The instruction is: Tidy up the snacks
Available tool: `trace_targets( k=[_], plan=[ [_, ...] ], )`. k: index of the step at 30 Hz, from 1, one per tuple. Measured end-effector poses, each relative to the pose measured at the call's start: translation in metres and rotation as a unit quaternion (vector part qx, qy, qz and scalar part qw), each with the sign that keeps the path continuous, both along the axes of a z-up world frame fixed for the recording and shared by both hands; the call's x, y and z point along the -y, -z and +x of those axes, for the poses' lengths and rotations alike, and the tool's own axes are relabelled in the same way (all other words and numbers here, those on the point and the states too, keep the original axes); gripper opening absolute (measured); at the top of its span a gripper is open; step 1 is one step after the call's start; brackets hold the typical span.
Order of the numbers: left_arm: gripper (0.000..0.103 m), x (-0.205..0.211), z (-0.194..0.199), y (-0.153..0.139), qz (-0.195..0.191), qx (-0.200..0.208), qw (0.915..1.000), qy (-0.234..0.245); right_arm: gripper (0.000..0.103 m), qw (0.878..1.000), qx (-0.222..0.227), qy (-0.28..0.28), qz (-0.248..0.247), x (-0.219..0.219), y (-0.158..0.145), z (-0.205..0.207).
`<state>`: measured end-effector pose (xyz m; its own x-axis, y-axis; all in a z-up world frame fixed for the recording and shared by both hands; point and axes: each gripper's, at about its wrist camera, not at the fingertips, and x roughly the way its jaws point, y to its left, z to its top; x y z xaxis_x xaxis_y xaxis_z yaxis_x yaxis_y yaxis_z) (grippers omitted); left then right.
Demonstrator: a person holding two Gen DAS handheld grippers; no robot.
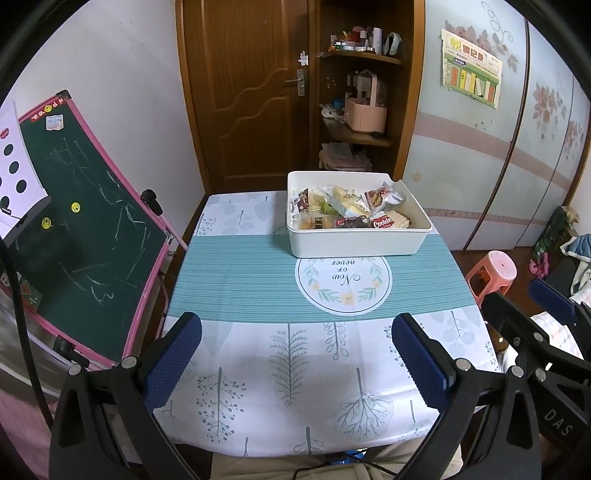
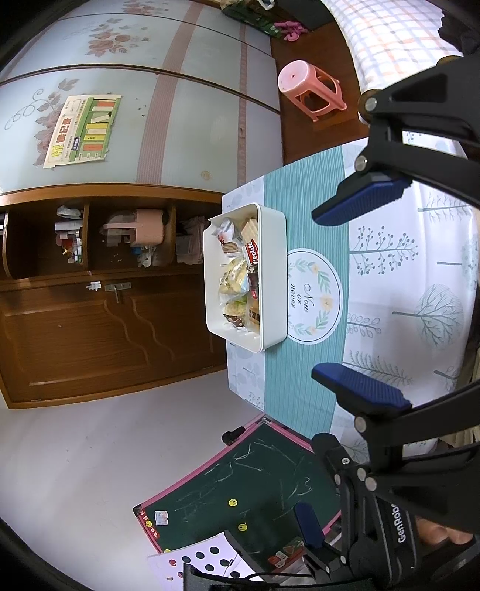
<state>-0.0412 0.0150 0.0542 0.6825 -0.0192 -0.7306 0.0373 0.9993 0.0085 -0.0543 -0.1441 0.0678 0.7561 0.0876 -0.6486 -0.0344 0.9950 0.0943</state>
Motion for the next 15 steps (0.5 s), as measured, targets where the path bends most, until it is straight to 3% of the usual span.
trace_targets(
  k=[15],
  plan=[
    [0.102, -0.0034, 0.0006, 0.0054, 0.0, -0.009, 1.0, 0.003, 0.077, 1.0, -0.005, -0.001, 0.001, -0.0056, 0.0023, -0.0026]
  ],
)
